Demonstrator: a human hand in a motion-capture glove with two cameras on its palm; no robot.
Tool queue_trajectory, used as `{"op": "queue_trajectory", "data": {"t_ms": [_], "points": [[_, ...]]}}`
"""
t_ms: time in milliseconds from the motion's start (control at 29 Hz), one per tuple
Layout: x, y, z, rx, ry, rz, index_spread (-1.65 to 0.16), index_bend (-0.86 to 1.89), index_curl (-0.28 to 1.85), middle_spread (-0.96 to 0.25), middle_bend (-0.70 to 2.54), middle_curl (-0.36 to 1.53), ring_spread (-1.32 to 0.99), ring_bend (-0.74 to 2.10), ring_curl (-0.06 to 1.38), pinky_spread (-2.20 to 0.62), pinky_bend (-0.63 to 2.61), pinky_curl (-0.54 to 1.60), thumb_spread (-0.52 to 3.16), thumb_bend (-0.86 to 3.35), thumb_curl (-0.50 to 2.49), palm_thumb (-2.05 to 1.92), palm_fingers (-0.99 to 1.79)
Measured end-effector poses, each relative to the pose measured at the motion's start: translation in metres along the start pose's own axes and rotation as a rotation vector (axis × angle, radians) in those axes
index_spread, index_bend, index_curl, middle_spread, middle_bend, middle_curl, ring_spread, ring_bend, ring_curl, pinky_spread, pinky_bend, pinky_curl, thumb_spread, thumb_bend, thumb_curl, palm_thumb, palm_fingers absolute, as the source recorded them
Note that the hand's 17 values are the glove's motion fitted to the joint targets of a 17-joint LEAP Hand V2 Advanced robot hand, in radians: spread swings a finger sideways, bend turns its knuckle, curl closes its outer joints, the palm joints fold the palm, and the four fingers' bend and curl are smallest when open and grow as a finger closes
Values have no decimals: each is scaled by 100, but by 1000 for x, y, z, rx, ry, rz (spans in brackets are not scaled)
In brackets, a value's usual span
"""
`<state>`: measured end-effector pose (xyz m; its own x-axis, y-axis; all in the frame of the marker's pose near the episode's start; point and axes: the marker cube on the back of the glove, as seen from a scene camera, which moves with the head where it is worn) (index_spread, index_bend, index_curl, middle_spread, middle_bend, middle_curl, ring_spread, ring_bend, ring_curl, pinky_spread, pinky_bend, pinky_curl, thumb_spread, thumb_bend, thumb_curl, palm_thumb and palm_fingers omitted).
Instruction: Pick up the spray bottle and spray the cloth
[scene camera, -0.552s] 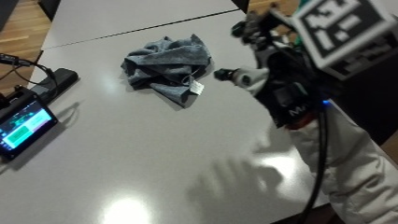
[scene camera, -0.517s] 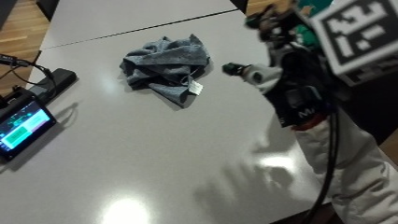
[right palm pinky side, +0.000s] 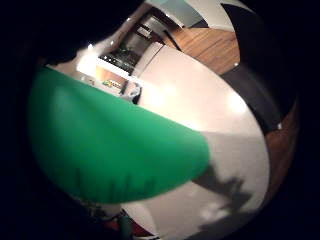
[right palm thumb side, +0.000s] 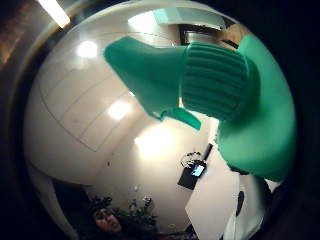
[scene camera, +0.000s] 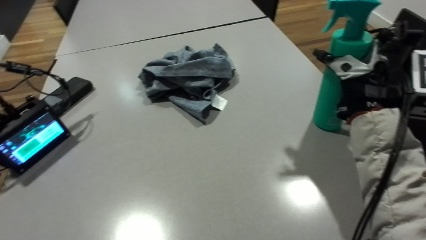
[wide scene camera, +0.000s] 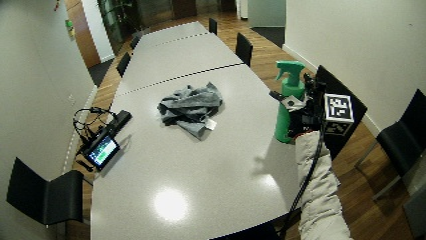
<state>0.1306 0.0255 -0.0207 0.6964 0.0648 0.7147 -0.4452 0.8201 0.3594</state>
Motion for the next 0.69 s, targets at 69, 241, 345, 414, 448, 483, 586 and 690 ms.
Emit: {"op": "queue_trajectory", "data": {"t_ms": [69, 241, 345, 414, 448, 483, 586, 690], "points": [[7, 3, -24, 96, -117, 50, -31, 23, 11, -5, 58, 28, -7, 69, 27, 11, 26, 15, 59, 36, 31, 98, 76], [35, 5, -77, 243, -94, 5, -28, 17, 17, -8, 48, 30, -10, 65, 32, -4, 45, 25, 53, 32, 35, 103, 87], [40, 6, -90, 274, -93, -13, -27, 15, 20, -9, 46, 32, -11, 64, 34, -8, 47, 29, 50, 28, 37, 105, 88], [39, 4, -91, 280, -99, -22, -27, 15, 21, -10, 45, 33, -12, 63, 35, -11, 46, 31, 49, 26, 39, 106, 88], [39, 3, -91, 281, -100, -29, -27, 14, 21, -10, 44, 33, -12, 63, 36, -12, 47, 31, 48, 26, 39, 107, 88], [38, 1, -91, 280, -103, -37, -27, 14, 22, -10, 43, 34, -12, 62, 36, -12, 46, 32, 48, 25, 40, 108, 88], [33, 1, -89, 275, -119, -52, -27, 14, 23, -11, 42, 35, -12, 61, 37, -14, 45, 33, 47, 22, 42, 109, 89], [37, 2, -91, 275, -115, -47, -27, 13, 24, -11, 40, 36, -13, 60, 38, -15, 45, 34, 46, 20, 44, 111, 89]]}}
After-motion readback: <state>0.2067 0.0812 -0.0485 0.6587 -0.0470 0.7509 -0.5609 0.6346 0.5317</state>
